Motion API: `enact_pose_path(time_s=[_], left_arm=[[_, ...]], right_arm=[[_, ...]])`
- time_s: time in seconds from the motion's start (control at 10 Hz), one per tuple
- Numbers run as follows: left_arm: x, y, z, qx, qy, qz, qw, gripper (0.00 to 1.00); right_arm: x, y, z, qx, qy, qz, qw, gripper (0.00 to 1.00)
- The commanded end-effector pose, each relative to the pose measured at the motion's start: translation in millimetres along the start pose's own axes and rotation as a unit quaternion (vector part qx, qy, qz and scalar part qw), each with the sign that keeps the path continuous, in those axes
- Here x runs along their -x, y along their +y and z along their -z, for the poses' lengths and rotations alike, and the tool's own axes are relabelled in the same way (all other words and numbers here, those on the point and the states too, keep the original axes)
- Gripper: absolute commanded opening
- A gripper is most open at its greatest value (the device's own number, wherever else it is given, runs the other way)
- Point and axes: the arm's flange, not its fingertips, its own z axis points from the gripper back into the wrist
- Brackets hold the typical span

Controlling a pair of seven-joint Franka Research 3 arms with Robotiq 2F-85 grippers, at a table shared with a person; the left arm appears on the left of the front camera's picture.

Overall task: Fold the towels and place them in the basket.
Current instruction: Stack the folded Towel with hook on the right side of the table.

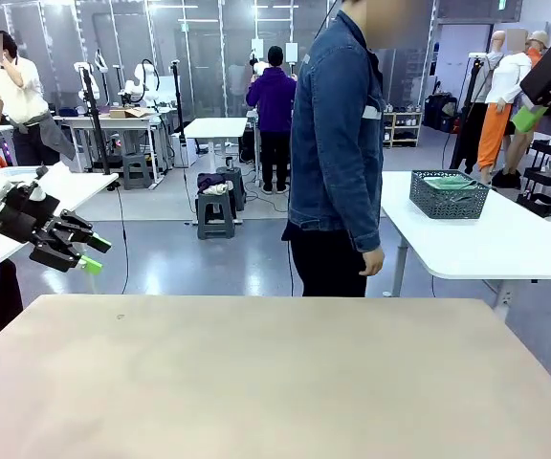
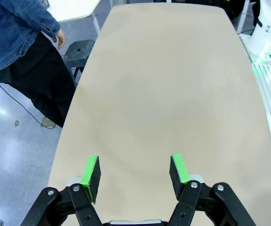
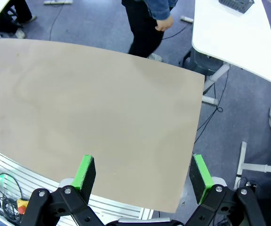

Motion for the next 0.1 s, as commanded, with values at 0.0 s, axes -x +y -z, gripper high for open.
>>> enact_pose_path(time_s=[0.0], left_arm=[[-1.8,0.6,-1.4,-0.001,0.007,-0.002,1.000,0.75]], right_arm=[[-2.9,1.4,-1.4,0.002,0.000,0.000,1.000,1.00]])
